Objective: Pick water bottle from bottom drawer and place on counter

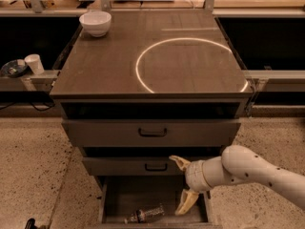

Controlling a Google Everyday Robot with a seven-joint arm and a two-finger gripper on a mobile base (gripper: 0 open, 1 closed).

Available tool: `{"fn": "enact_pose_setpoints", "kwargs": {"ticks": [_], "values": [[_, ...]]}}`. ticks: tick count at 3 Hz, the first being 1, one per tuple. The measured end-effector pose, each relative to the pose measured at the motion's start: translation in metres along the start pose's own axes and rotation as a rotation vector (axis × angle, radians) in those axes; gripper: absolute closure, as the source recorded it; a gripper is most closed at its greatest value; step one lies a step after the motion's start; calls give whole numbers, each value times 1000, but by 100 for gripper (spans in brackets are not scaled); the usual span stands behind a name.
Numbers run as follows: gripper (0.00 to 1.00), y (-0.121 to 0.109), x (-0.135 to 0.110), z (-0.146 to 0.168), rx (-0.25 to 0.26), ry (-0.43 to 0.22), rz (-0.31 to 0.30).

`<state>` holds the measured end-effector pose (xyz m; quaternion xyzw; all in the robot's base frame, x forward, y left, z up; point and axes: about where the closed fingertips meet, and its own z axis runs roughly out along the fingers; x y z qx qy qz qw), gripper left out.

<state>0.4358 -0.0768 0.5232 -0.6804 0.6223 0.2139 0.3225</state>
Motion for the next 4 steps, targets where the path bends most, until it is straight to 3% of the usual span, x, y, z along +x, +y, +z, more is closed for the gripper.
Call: {"fn": "enact_pose_setpoints", "kwargs": {"ticks": [1,2,3,4], "values": [[0,-5,45,32,-79,-202,-5],[0,33,98,95,-177,-287,36],[0,68,133,148,-234,-367,69],[0,87,139,172,-262,-407,96]]}}
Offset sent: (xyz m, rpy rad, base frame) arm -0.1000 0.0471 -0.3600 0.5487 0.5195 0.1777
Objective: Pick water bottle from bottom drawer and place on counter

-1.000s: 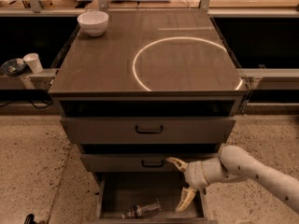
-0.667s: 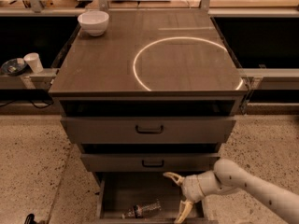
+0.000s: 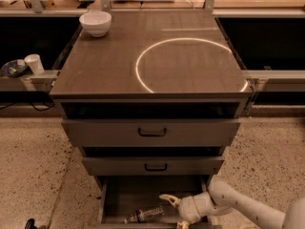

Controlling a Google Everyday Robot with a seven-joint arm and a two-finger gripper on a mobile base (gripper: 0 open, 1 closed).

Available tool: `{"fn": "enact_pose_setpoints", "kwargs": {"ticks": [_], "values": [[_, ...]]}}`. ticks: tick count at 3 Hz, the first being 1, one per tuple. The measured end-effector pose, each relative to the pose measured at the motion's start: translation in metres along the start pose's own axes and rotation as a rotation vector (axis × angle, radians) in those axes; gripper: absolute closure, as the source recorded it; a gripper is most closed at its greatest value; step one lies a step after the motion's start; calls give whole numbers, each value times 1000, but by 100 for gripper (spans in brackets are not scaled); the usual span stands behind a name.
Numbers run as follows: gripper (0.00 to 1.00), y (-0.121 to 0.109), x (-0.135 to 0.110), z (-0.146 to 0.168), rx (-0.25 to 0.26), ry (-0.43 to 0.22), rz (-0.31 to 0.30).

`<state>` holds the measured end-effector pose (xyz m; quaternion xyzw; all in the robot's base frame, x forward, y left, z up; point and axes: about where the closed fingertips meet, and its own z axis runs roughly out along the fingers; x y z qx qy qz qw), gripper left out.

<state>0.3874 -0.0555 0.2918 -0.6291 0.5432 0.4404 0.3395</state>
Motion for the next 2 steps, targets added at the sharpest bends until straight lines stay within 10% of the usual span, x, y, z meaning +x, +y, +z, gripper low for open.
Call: {"fn": "enact_pose_setpoints", "kwargs": {"ticks": [1,2], "values": [[0,-8,3,18,-82,-39,-26],[0,-37,25,22,-16,-64,-71]]}}
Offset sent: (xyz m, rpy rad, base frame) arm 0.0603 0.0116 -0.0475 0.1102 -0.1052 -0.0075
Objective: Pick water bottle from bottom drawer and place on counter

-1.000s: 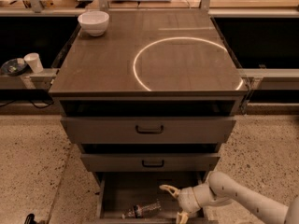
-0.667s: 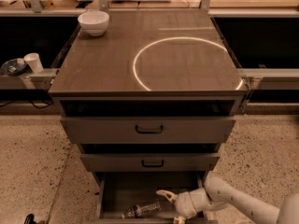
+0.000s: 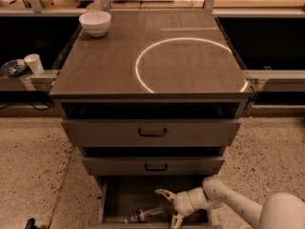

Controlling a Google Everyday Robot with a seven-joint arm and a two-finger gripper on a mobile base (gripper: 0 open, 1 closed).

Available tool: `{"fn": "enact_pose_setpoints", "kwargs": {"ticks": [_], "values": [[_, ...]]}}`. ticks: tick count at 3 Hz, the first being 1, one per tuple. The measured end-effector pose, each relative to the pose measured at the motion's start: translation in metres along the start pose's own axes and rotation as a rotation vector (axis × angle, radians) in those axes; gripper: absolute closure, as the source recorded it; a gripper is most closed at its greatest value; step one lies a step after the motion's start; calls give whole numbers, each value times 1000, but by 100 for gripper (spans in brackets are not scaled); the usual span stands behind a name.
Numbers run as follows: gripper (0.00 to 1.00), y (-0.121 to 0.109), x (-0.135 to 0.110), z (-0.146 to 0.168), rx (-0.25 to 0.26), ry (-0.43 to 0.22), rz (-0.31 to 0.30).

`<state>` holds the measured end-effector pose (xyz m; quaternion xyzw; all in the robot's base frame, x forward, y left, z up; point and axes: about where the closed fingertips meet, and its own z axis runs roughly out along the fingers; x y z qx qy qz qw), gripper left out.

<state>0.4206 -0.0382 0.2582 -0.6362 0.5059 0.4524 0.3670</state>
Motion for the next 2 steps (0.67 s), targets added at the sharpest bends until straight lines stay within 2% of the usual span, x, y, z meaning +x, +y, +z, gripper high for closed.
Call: {"fn": "enact_pose_setpoints", "kwargs": {"ticks": [1,2], "values": [[0,-17,19,1,48,11,-21],[0,-26,32,0,72,67,-18]]}}
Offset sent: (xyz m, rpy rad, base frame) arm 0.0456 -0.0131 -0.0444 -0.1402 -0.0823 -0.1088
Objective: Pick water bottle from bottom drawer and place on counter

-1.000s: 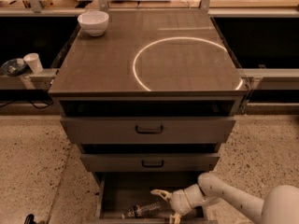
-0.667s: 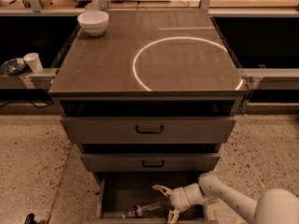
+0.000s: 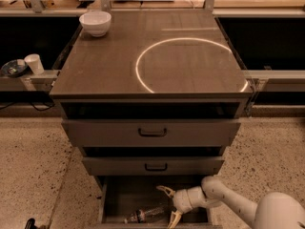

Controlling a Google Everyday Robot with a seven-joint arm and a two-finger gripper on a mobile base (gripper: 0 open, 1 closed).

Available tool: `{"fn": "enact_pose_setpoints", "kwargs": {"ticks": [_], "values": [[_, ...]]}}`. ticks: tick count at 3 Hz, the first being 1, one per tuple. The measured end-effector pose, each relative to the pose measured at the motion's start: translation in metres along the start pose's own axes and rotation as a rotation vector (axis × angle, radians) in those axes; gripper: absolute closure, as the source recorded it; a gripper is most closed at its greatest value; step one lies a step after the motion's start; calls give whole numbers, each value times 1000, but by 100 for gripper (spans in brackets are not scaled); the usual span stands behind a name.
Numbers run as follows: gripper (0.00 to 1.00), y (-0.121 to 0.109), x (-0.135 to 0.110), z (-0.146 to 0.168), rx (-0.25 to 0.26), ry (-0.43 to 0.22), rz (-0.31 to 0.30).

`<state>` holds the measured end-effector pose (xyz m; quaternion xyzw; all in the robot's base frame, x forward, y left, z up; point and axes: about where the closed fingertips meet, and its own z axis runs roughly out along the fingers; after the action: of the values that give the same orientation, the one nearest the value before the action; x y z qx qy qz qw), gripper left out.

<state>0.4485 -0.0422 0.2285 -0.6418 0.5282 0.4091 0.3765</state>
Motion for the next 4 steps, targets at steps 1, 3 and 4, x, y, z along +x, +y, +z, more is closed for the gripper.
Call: {"fn": "enact_pose_setpoints", "kwargs": {"ticks": [1,3,4], "values": [[14,-7,12,5,15,36,23],[49,-19,23,9,26,53,48],[47,-24,27,15,19,59,47]]}}
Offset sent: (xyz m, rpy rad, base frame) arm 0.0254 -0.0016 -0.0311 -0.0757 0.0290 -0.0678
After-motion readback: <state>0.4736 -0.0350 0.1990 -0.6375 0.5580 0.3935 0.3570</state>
